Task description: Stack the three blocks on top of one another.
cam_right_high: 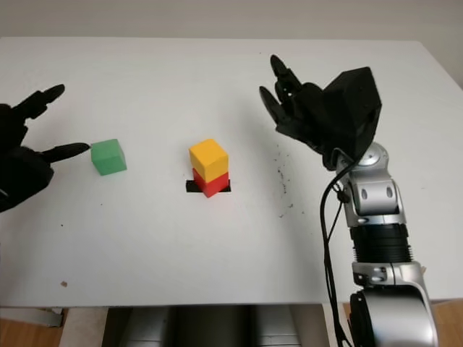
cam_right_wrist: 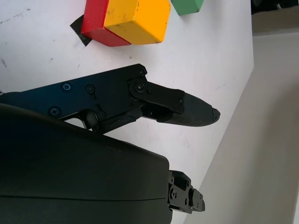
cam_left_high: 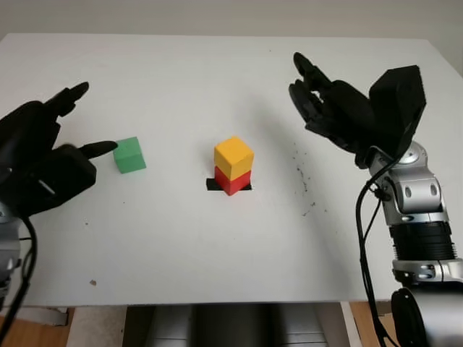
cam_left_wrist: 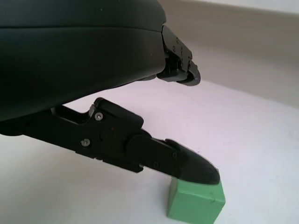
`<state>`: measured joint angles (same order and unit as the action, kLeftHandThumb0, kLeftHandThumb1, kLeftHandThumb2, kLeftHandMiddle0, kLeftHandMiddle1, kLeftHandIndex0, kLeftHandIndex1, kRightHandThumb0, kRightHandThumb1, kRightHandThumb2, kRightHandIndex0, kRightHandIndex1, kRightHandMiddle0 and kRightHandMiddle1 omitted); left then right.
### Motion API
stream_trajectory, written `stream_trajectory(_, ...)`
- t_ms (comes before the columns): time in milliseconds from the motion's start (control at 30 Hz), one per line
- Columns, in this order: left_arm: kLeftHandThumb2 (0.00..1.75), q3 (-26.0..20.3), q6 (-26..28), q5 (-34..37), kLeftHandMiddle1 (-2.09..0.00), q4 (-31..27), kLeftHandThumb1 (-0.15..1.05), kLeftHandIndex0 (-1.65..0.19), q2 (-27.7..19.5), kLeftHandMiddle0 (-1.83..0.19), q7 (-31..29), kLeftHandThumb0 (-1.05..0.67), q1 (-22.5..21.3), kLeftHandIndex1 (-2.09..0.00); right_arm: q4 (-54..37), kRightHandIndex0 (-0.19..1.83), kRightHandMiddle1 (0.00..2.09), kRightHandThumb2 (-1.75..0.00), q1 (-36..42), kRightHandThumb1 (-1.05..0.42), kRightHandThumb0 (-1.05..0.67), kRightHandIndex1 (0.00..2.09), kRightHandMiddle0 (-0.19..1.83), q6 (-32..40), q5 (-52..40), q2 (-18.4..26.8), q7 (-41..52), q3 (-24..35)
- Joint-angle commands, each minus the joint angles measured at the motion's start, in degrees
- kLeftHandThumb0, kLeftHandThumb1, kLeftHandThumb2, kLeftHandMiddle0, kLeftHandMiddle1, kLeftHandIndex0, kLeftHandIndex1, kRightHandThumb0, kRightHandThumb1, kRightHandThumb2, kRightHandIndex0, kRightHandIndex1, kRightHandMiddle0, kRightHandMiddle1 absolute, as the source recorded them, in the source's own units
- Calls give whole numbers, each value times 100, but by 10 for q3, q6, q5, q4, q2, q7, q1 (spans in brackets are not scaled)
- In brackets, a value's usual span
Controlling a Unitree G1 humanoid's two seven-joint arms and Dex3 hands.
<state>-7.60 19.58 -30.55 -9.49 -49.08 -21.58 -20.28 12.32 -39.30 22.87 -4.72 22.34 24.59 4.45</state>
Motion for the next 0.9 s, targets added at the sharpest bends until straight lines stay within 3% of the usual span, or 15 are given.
stream_trajectory(0, 5, 22, 0, -11, -3, 11, 95, -34, -27, -9, -26, -84, -28, -11, -13, -19, 0, -62, 5, -105, -57, 0, -19, 3, -5, 3, -8, 9)
stream_trajectory(200, 5, 80, -9, -46, -2, 44, 96, -30, -55, -1, -86, -92, -80, -8, -19, -19, 0, -64, 4, -105, -56, 0, -19, 13, -8, 7, -16, 10)
stream_trajectory(433, 5, 118, 1, -67, -3, 54, 94, -26, -44, 3, -129, -92, -103, -6, -27, -19, 0, -65, 4, -105, -53, 0, -19, 27, -12, 10, -20, 15)
stream_trajectory(867, 6, 171, -49, -118, -5, 81, 96, -25, -33, 6, -119, -92, -119, -5, -39, -19, 0, -66, 8, -105, -49, 0, -19, 40, -13, 5, -38, 20)
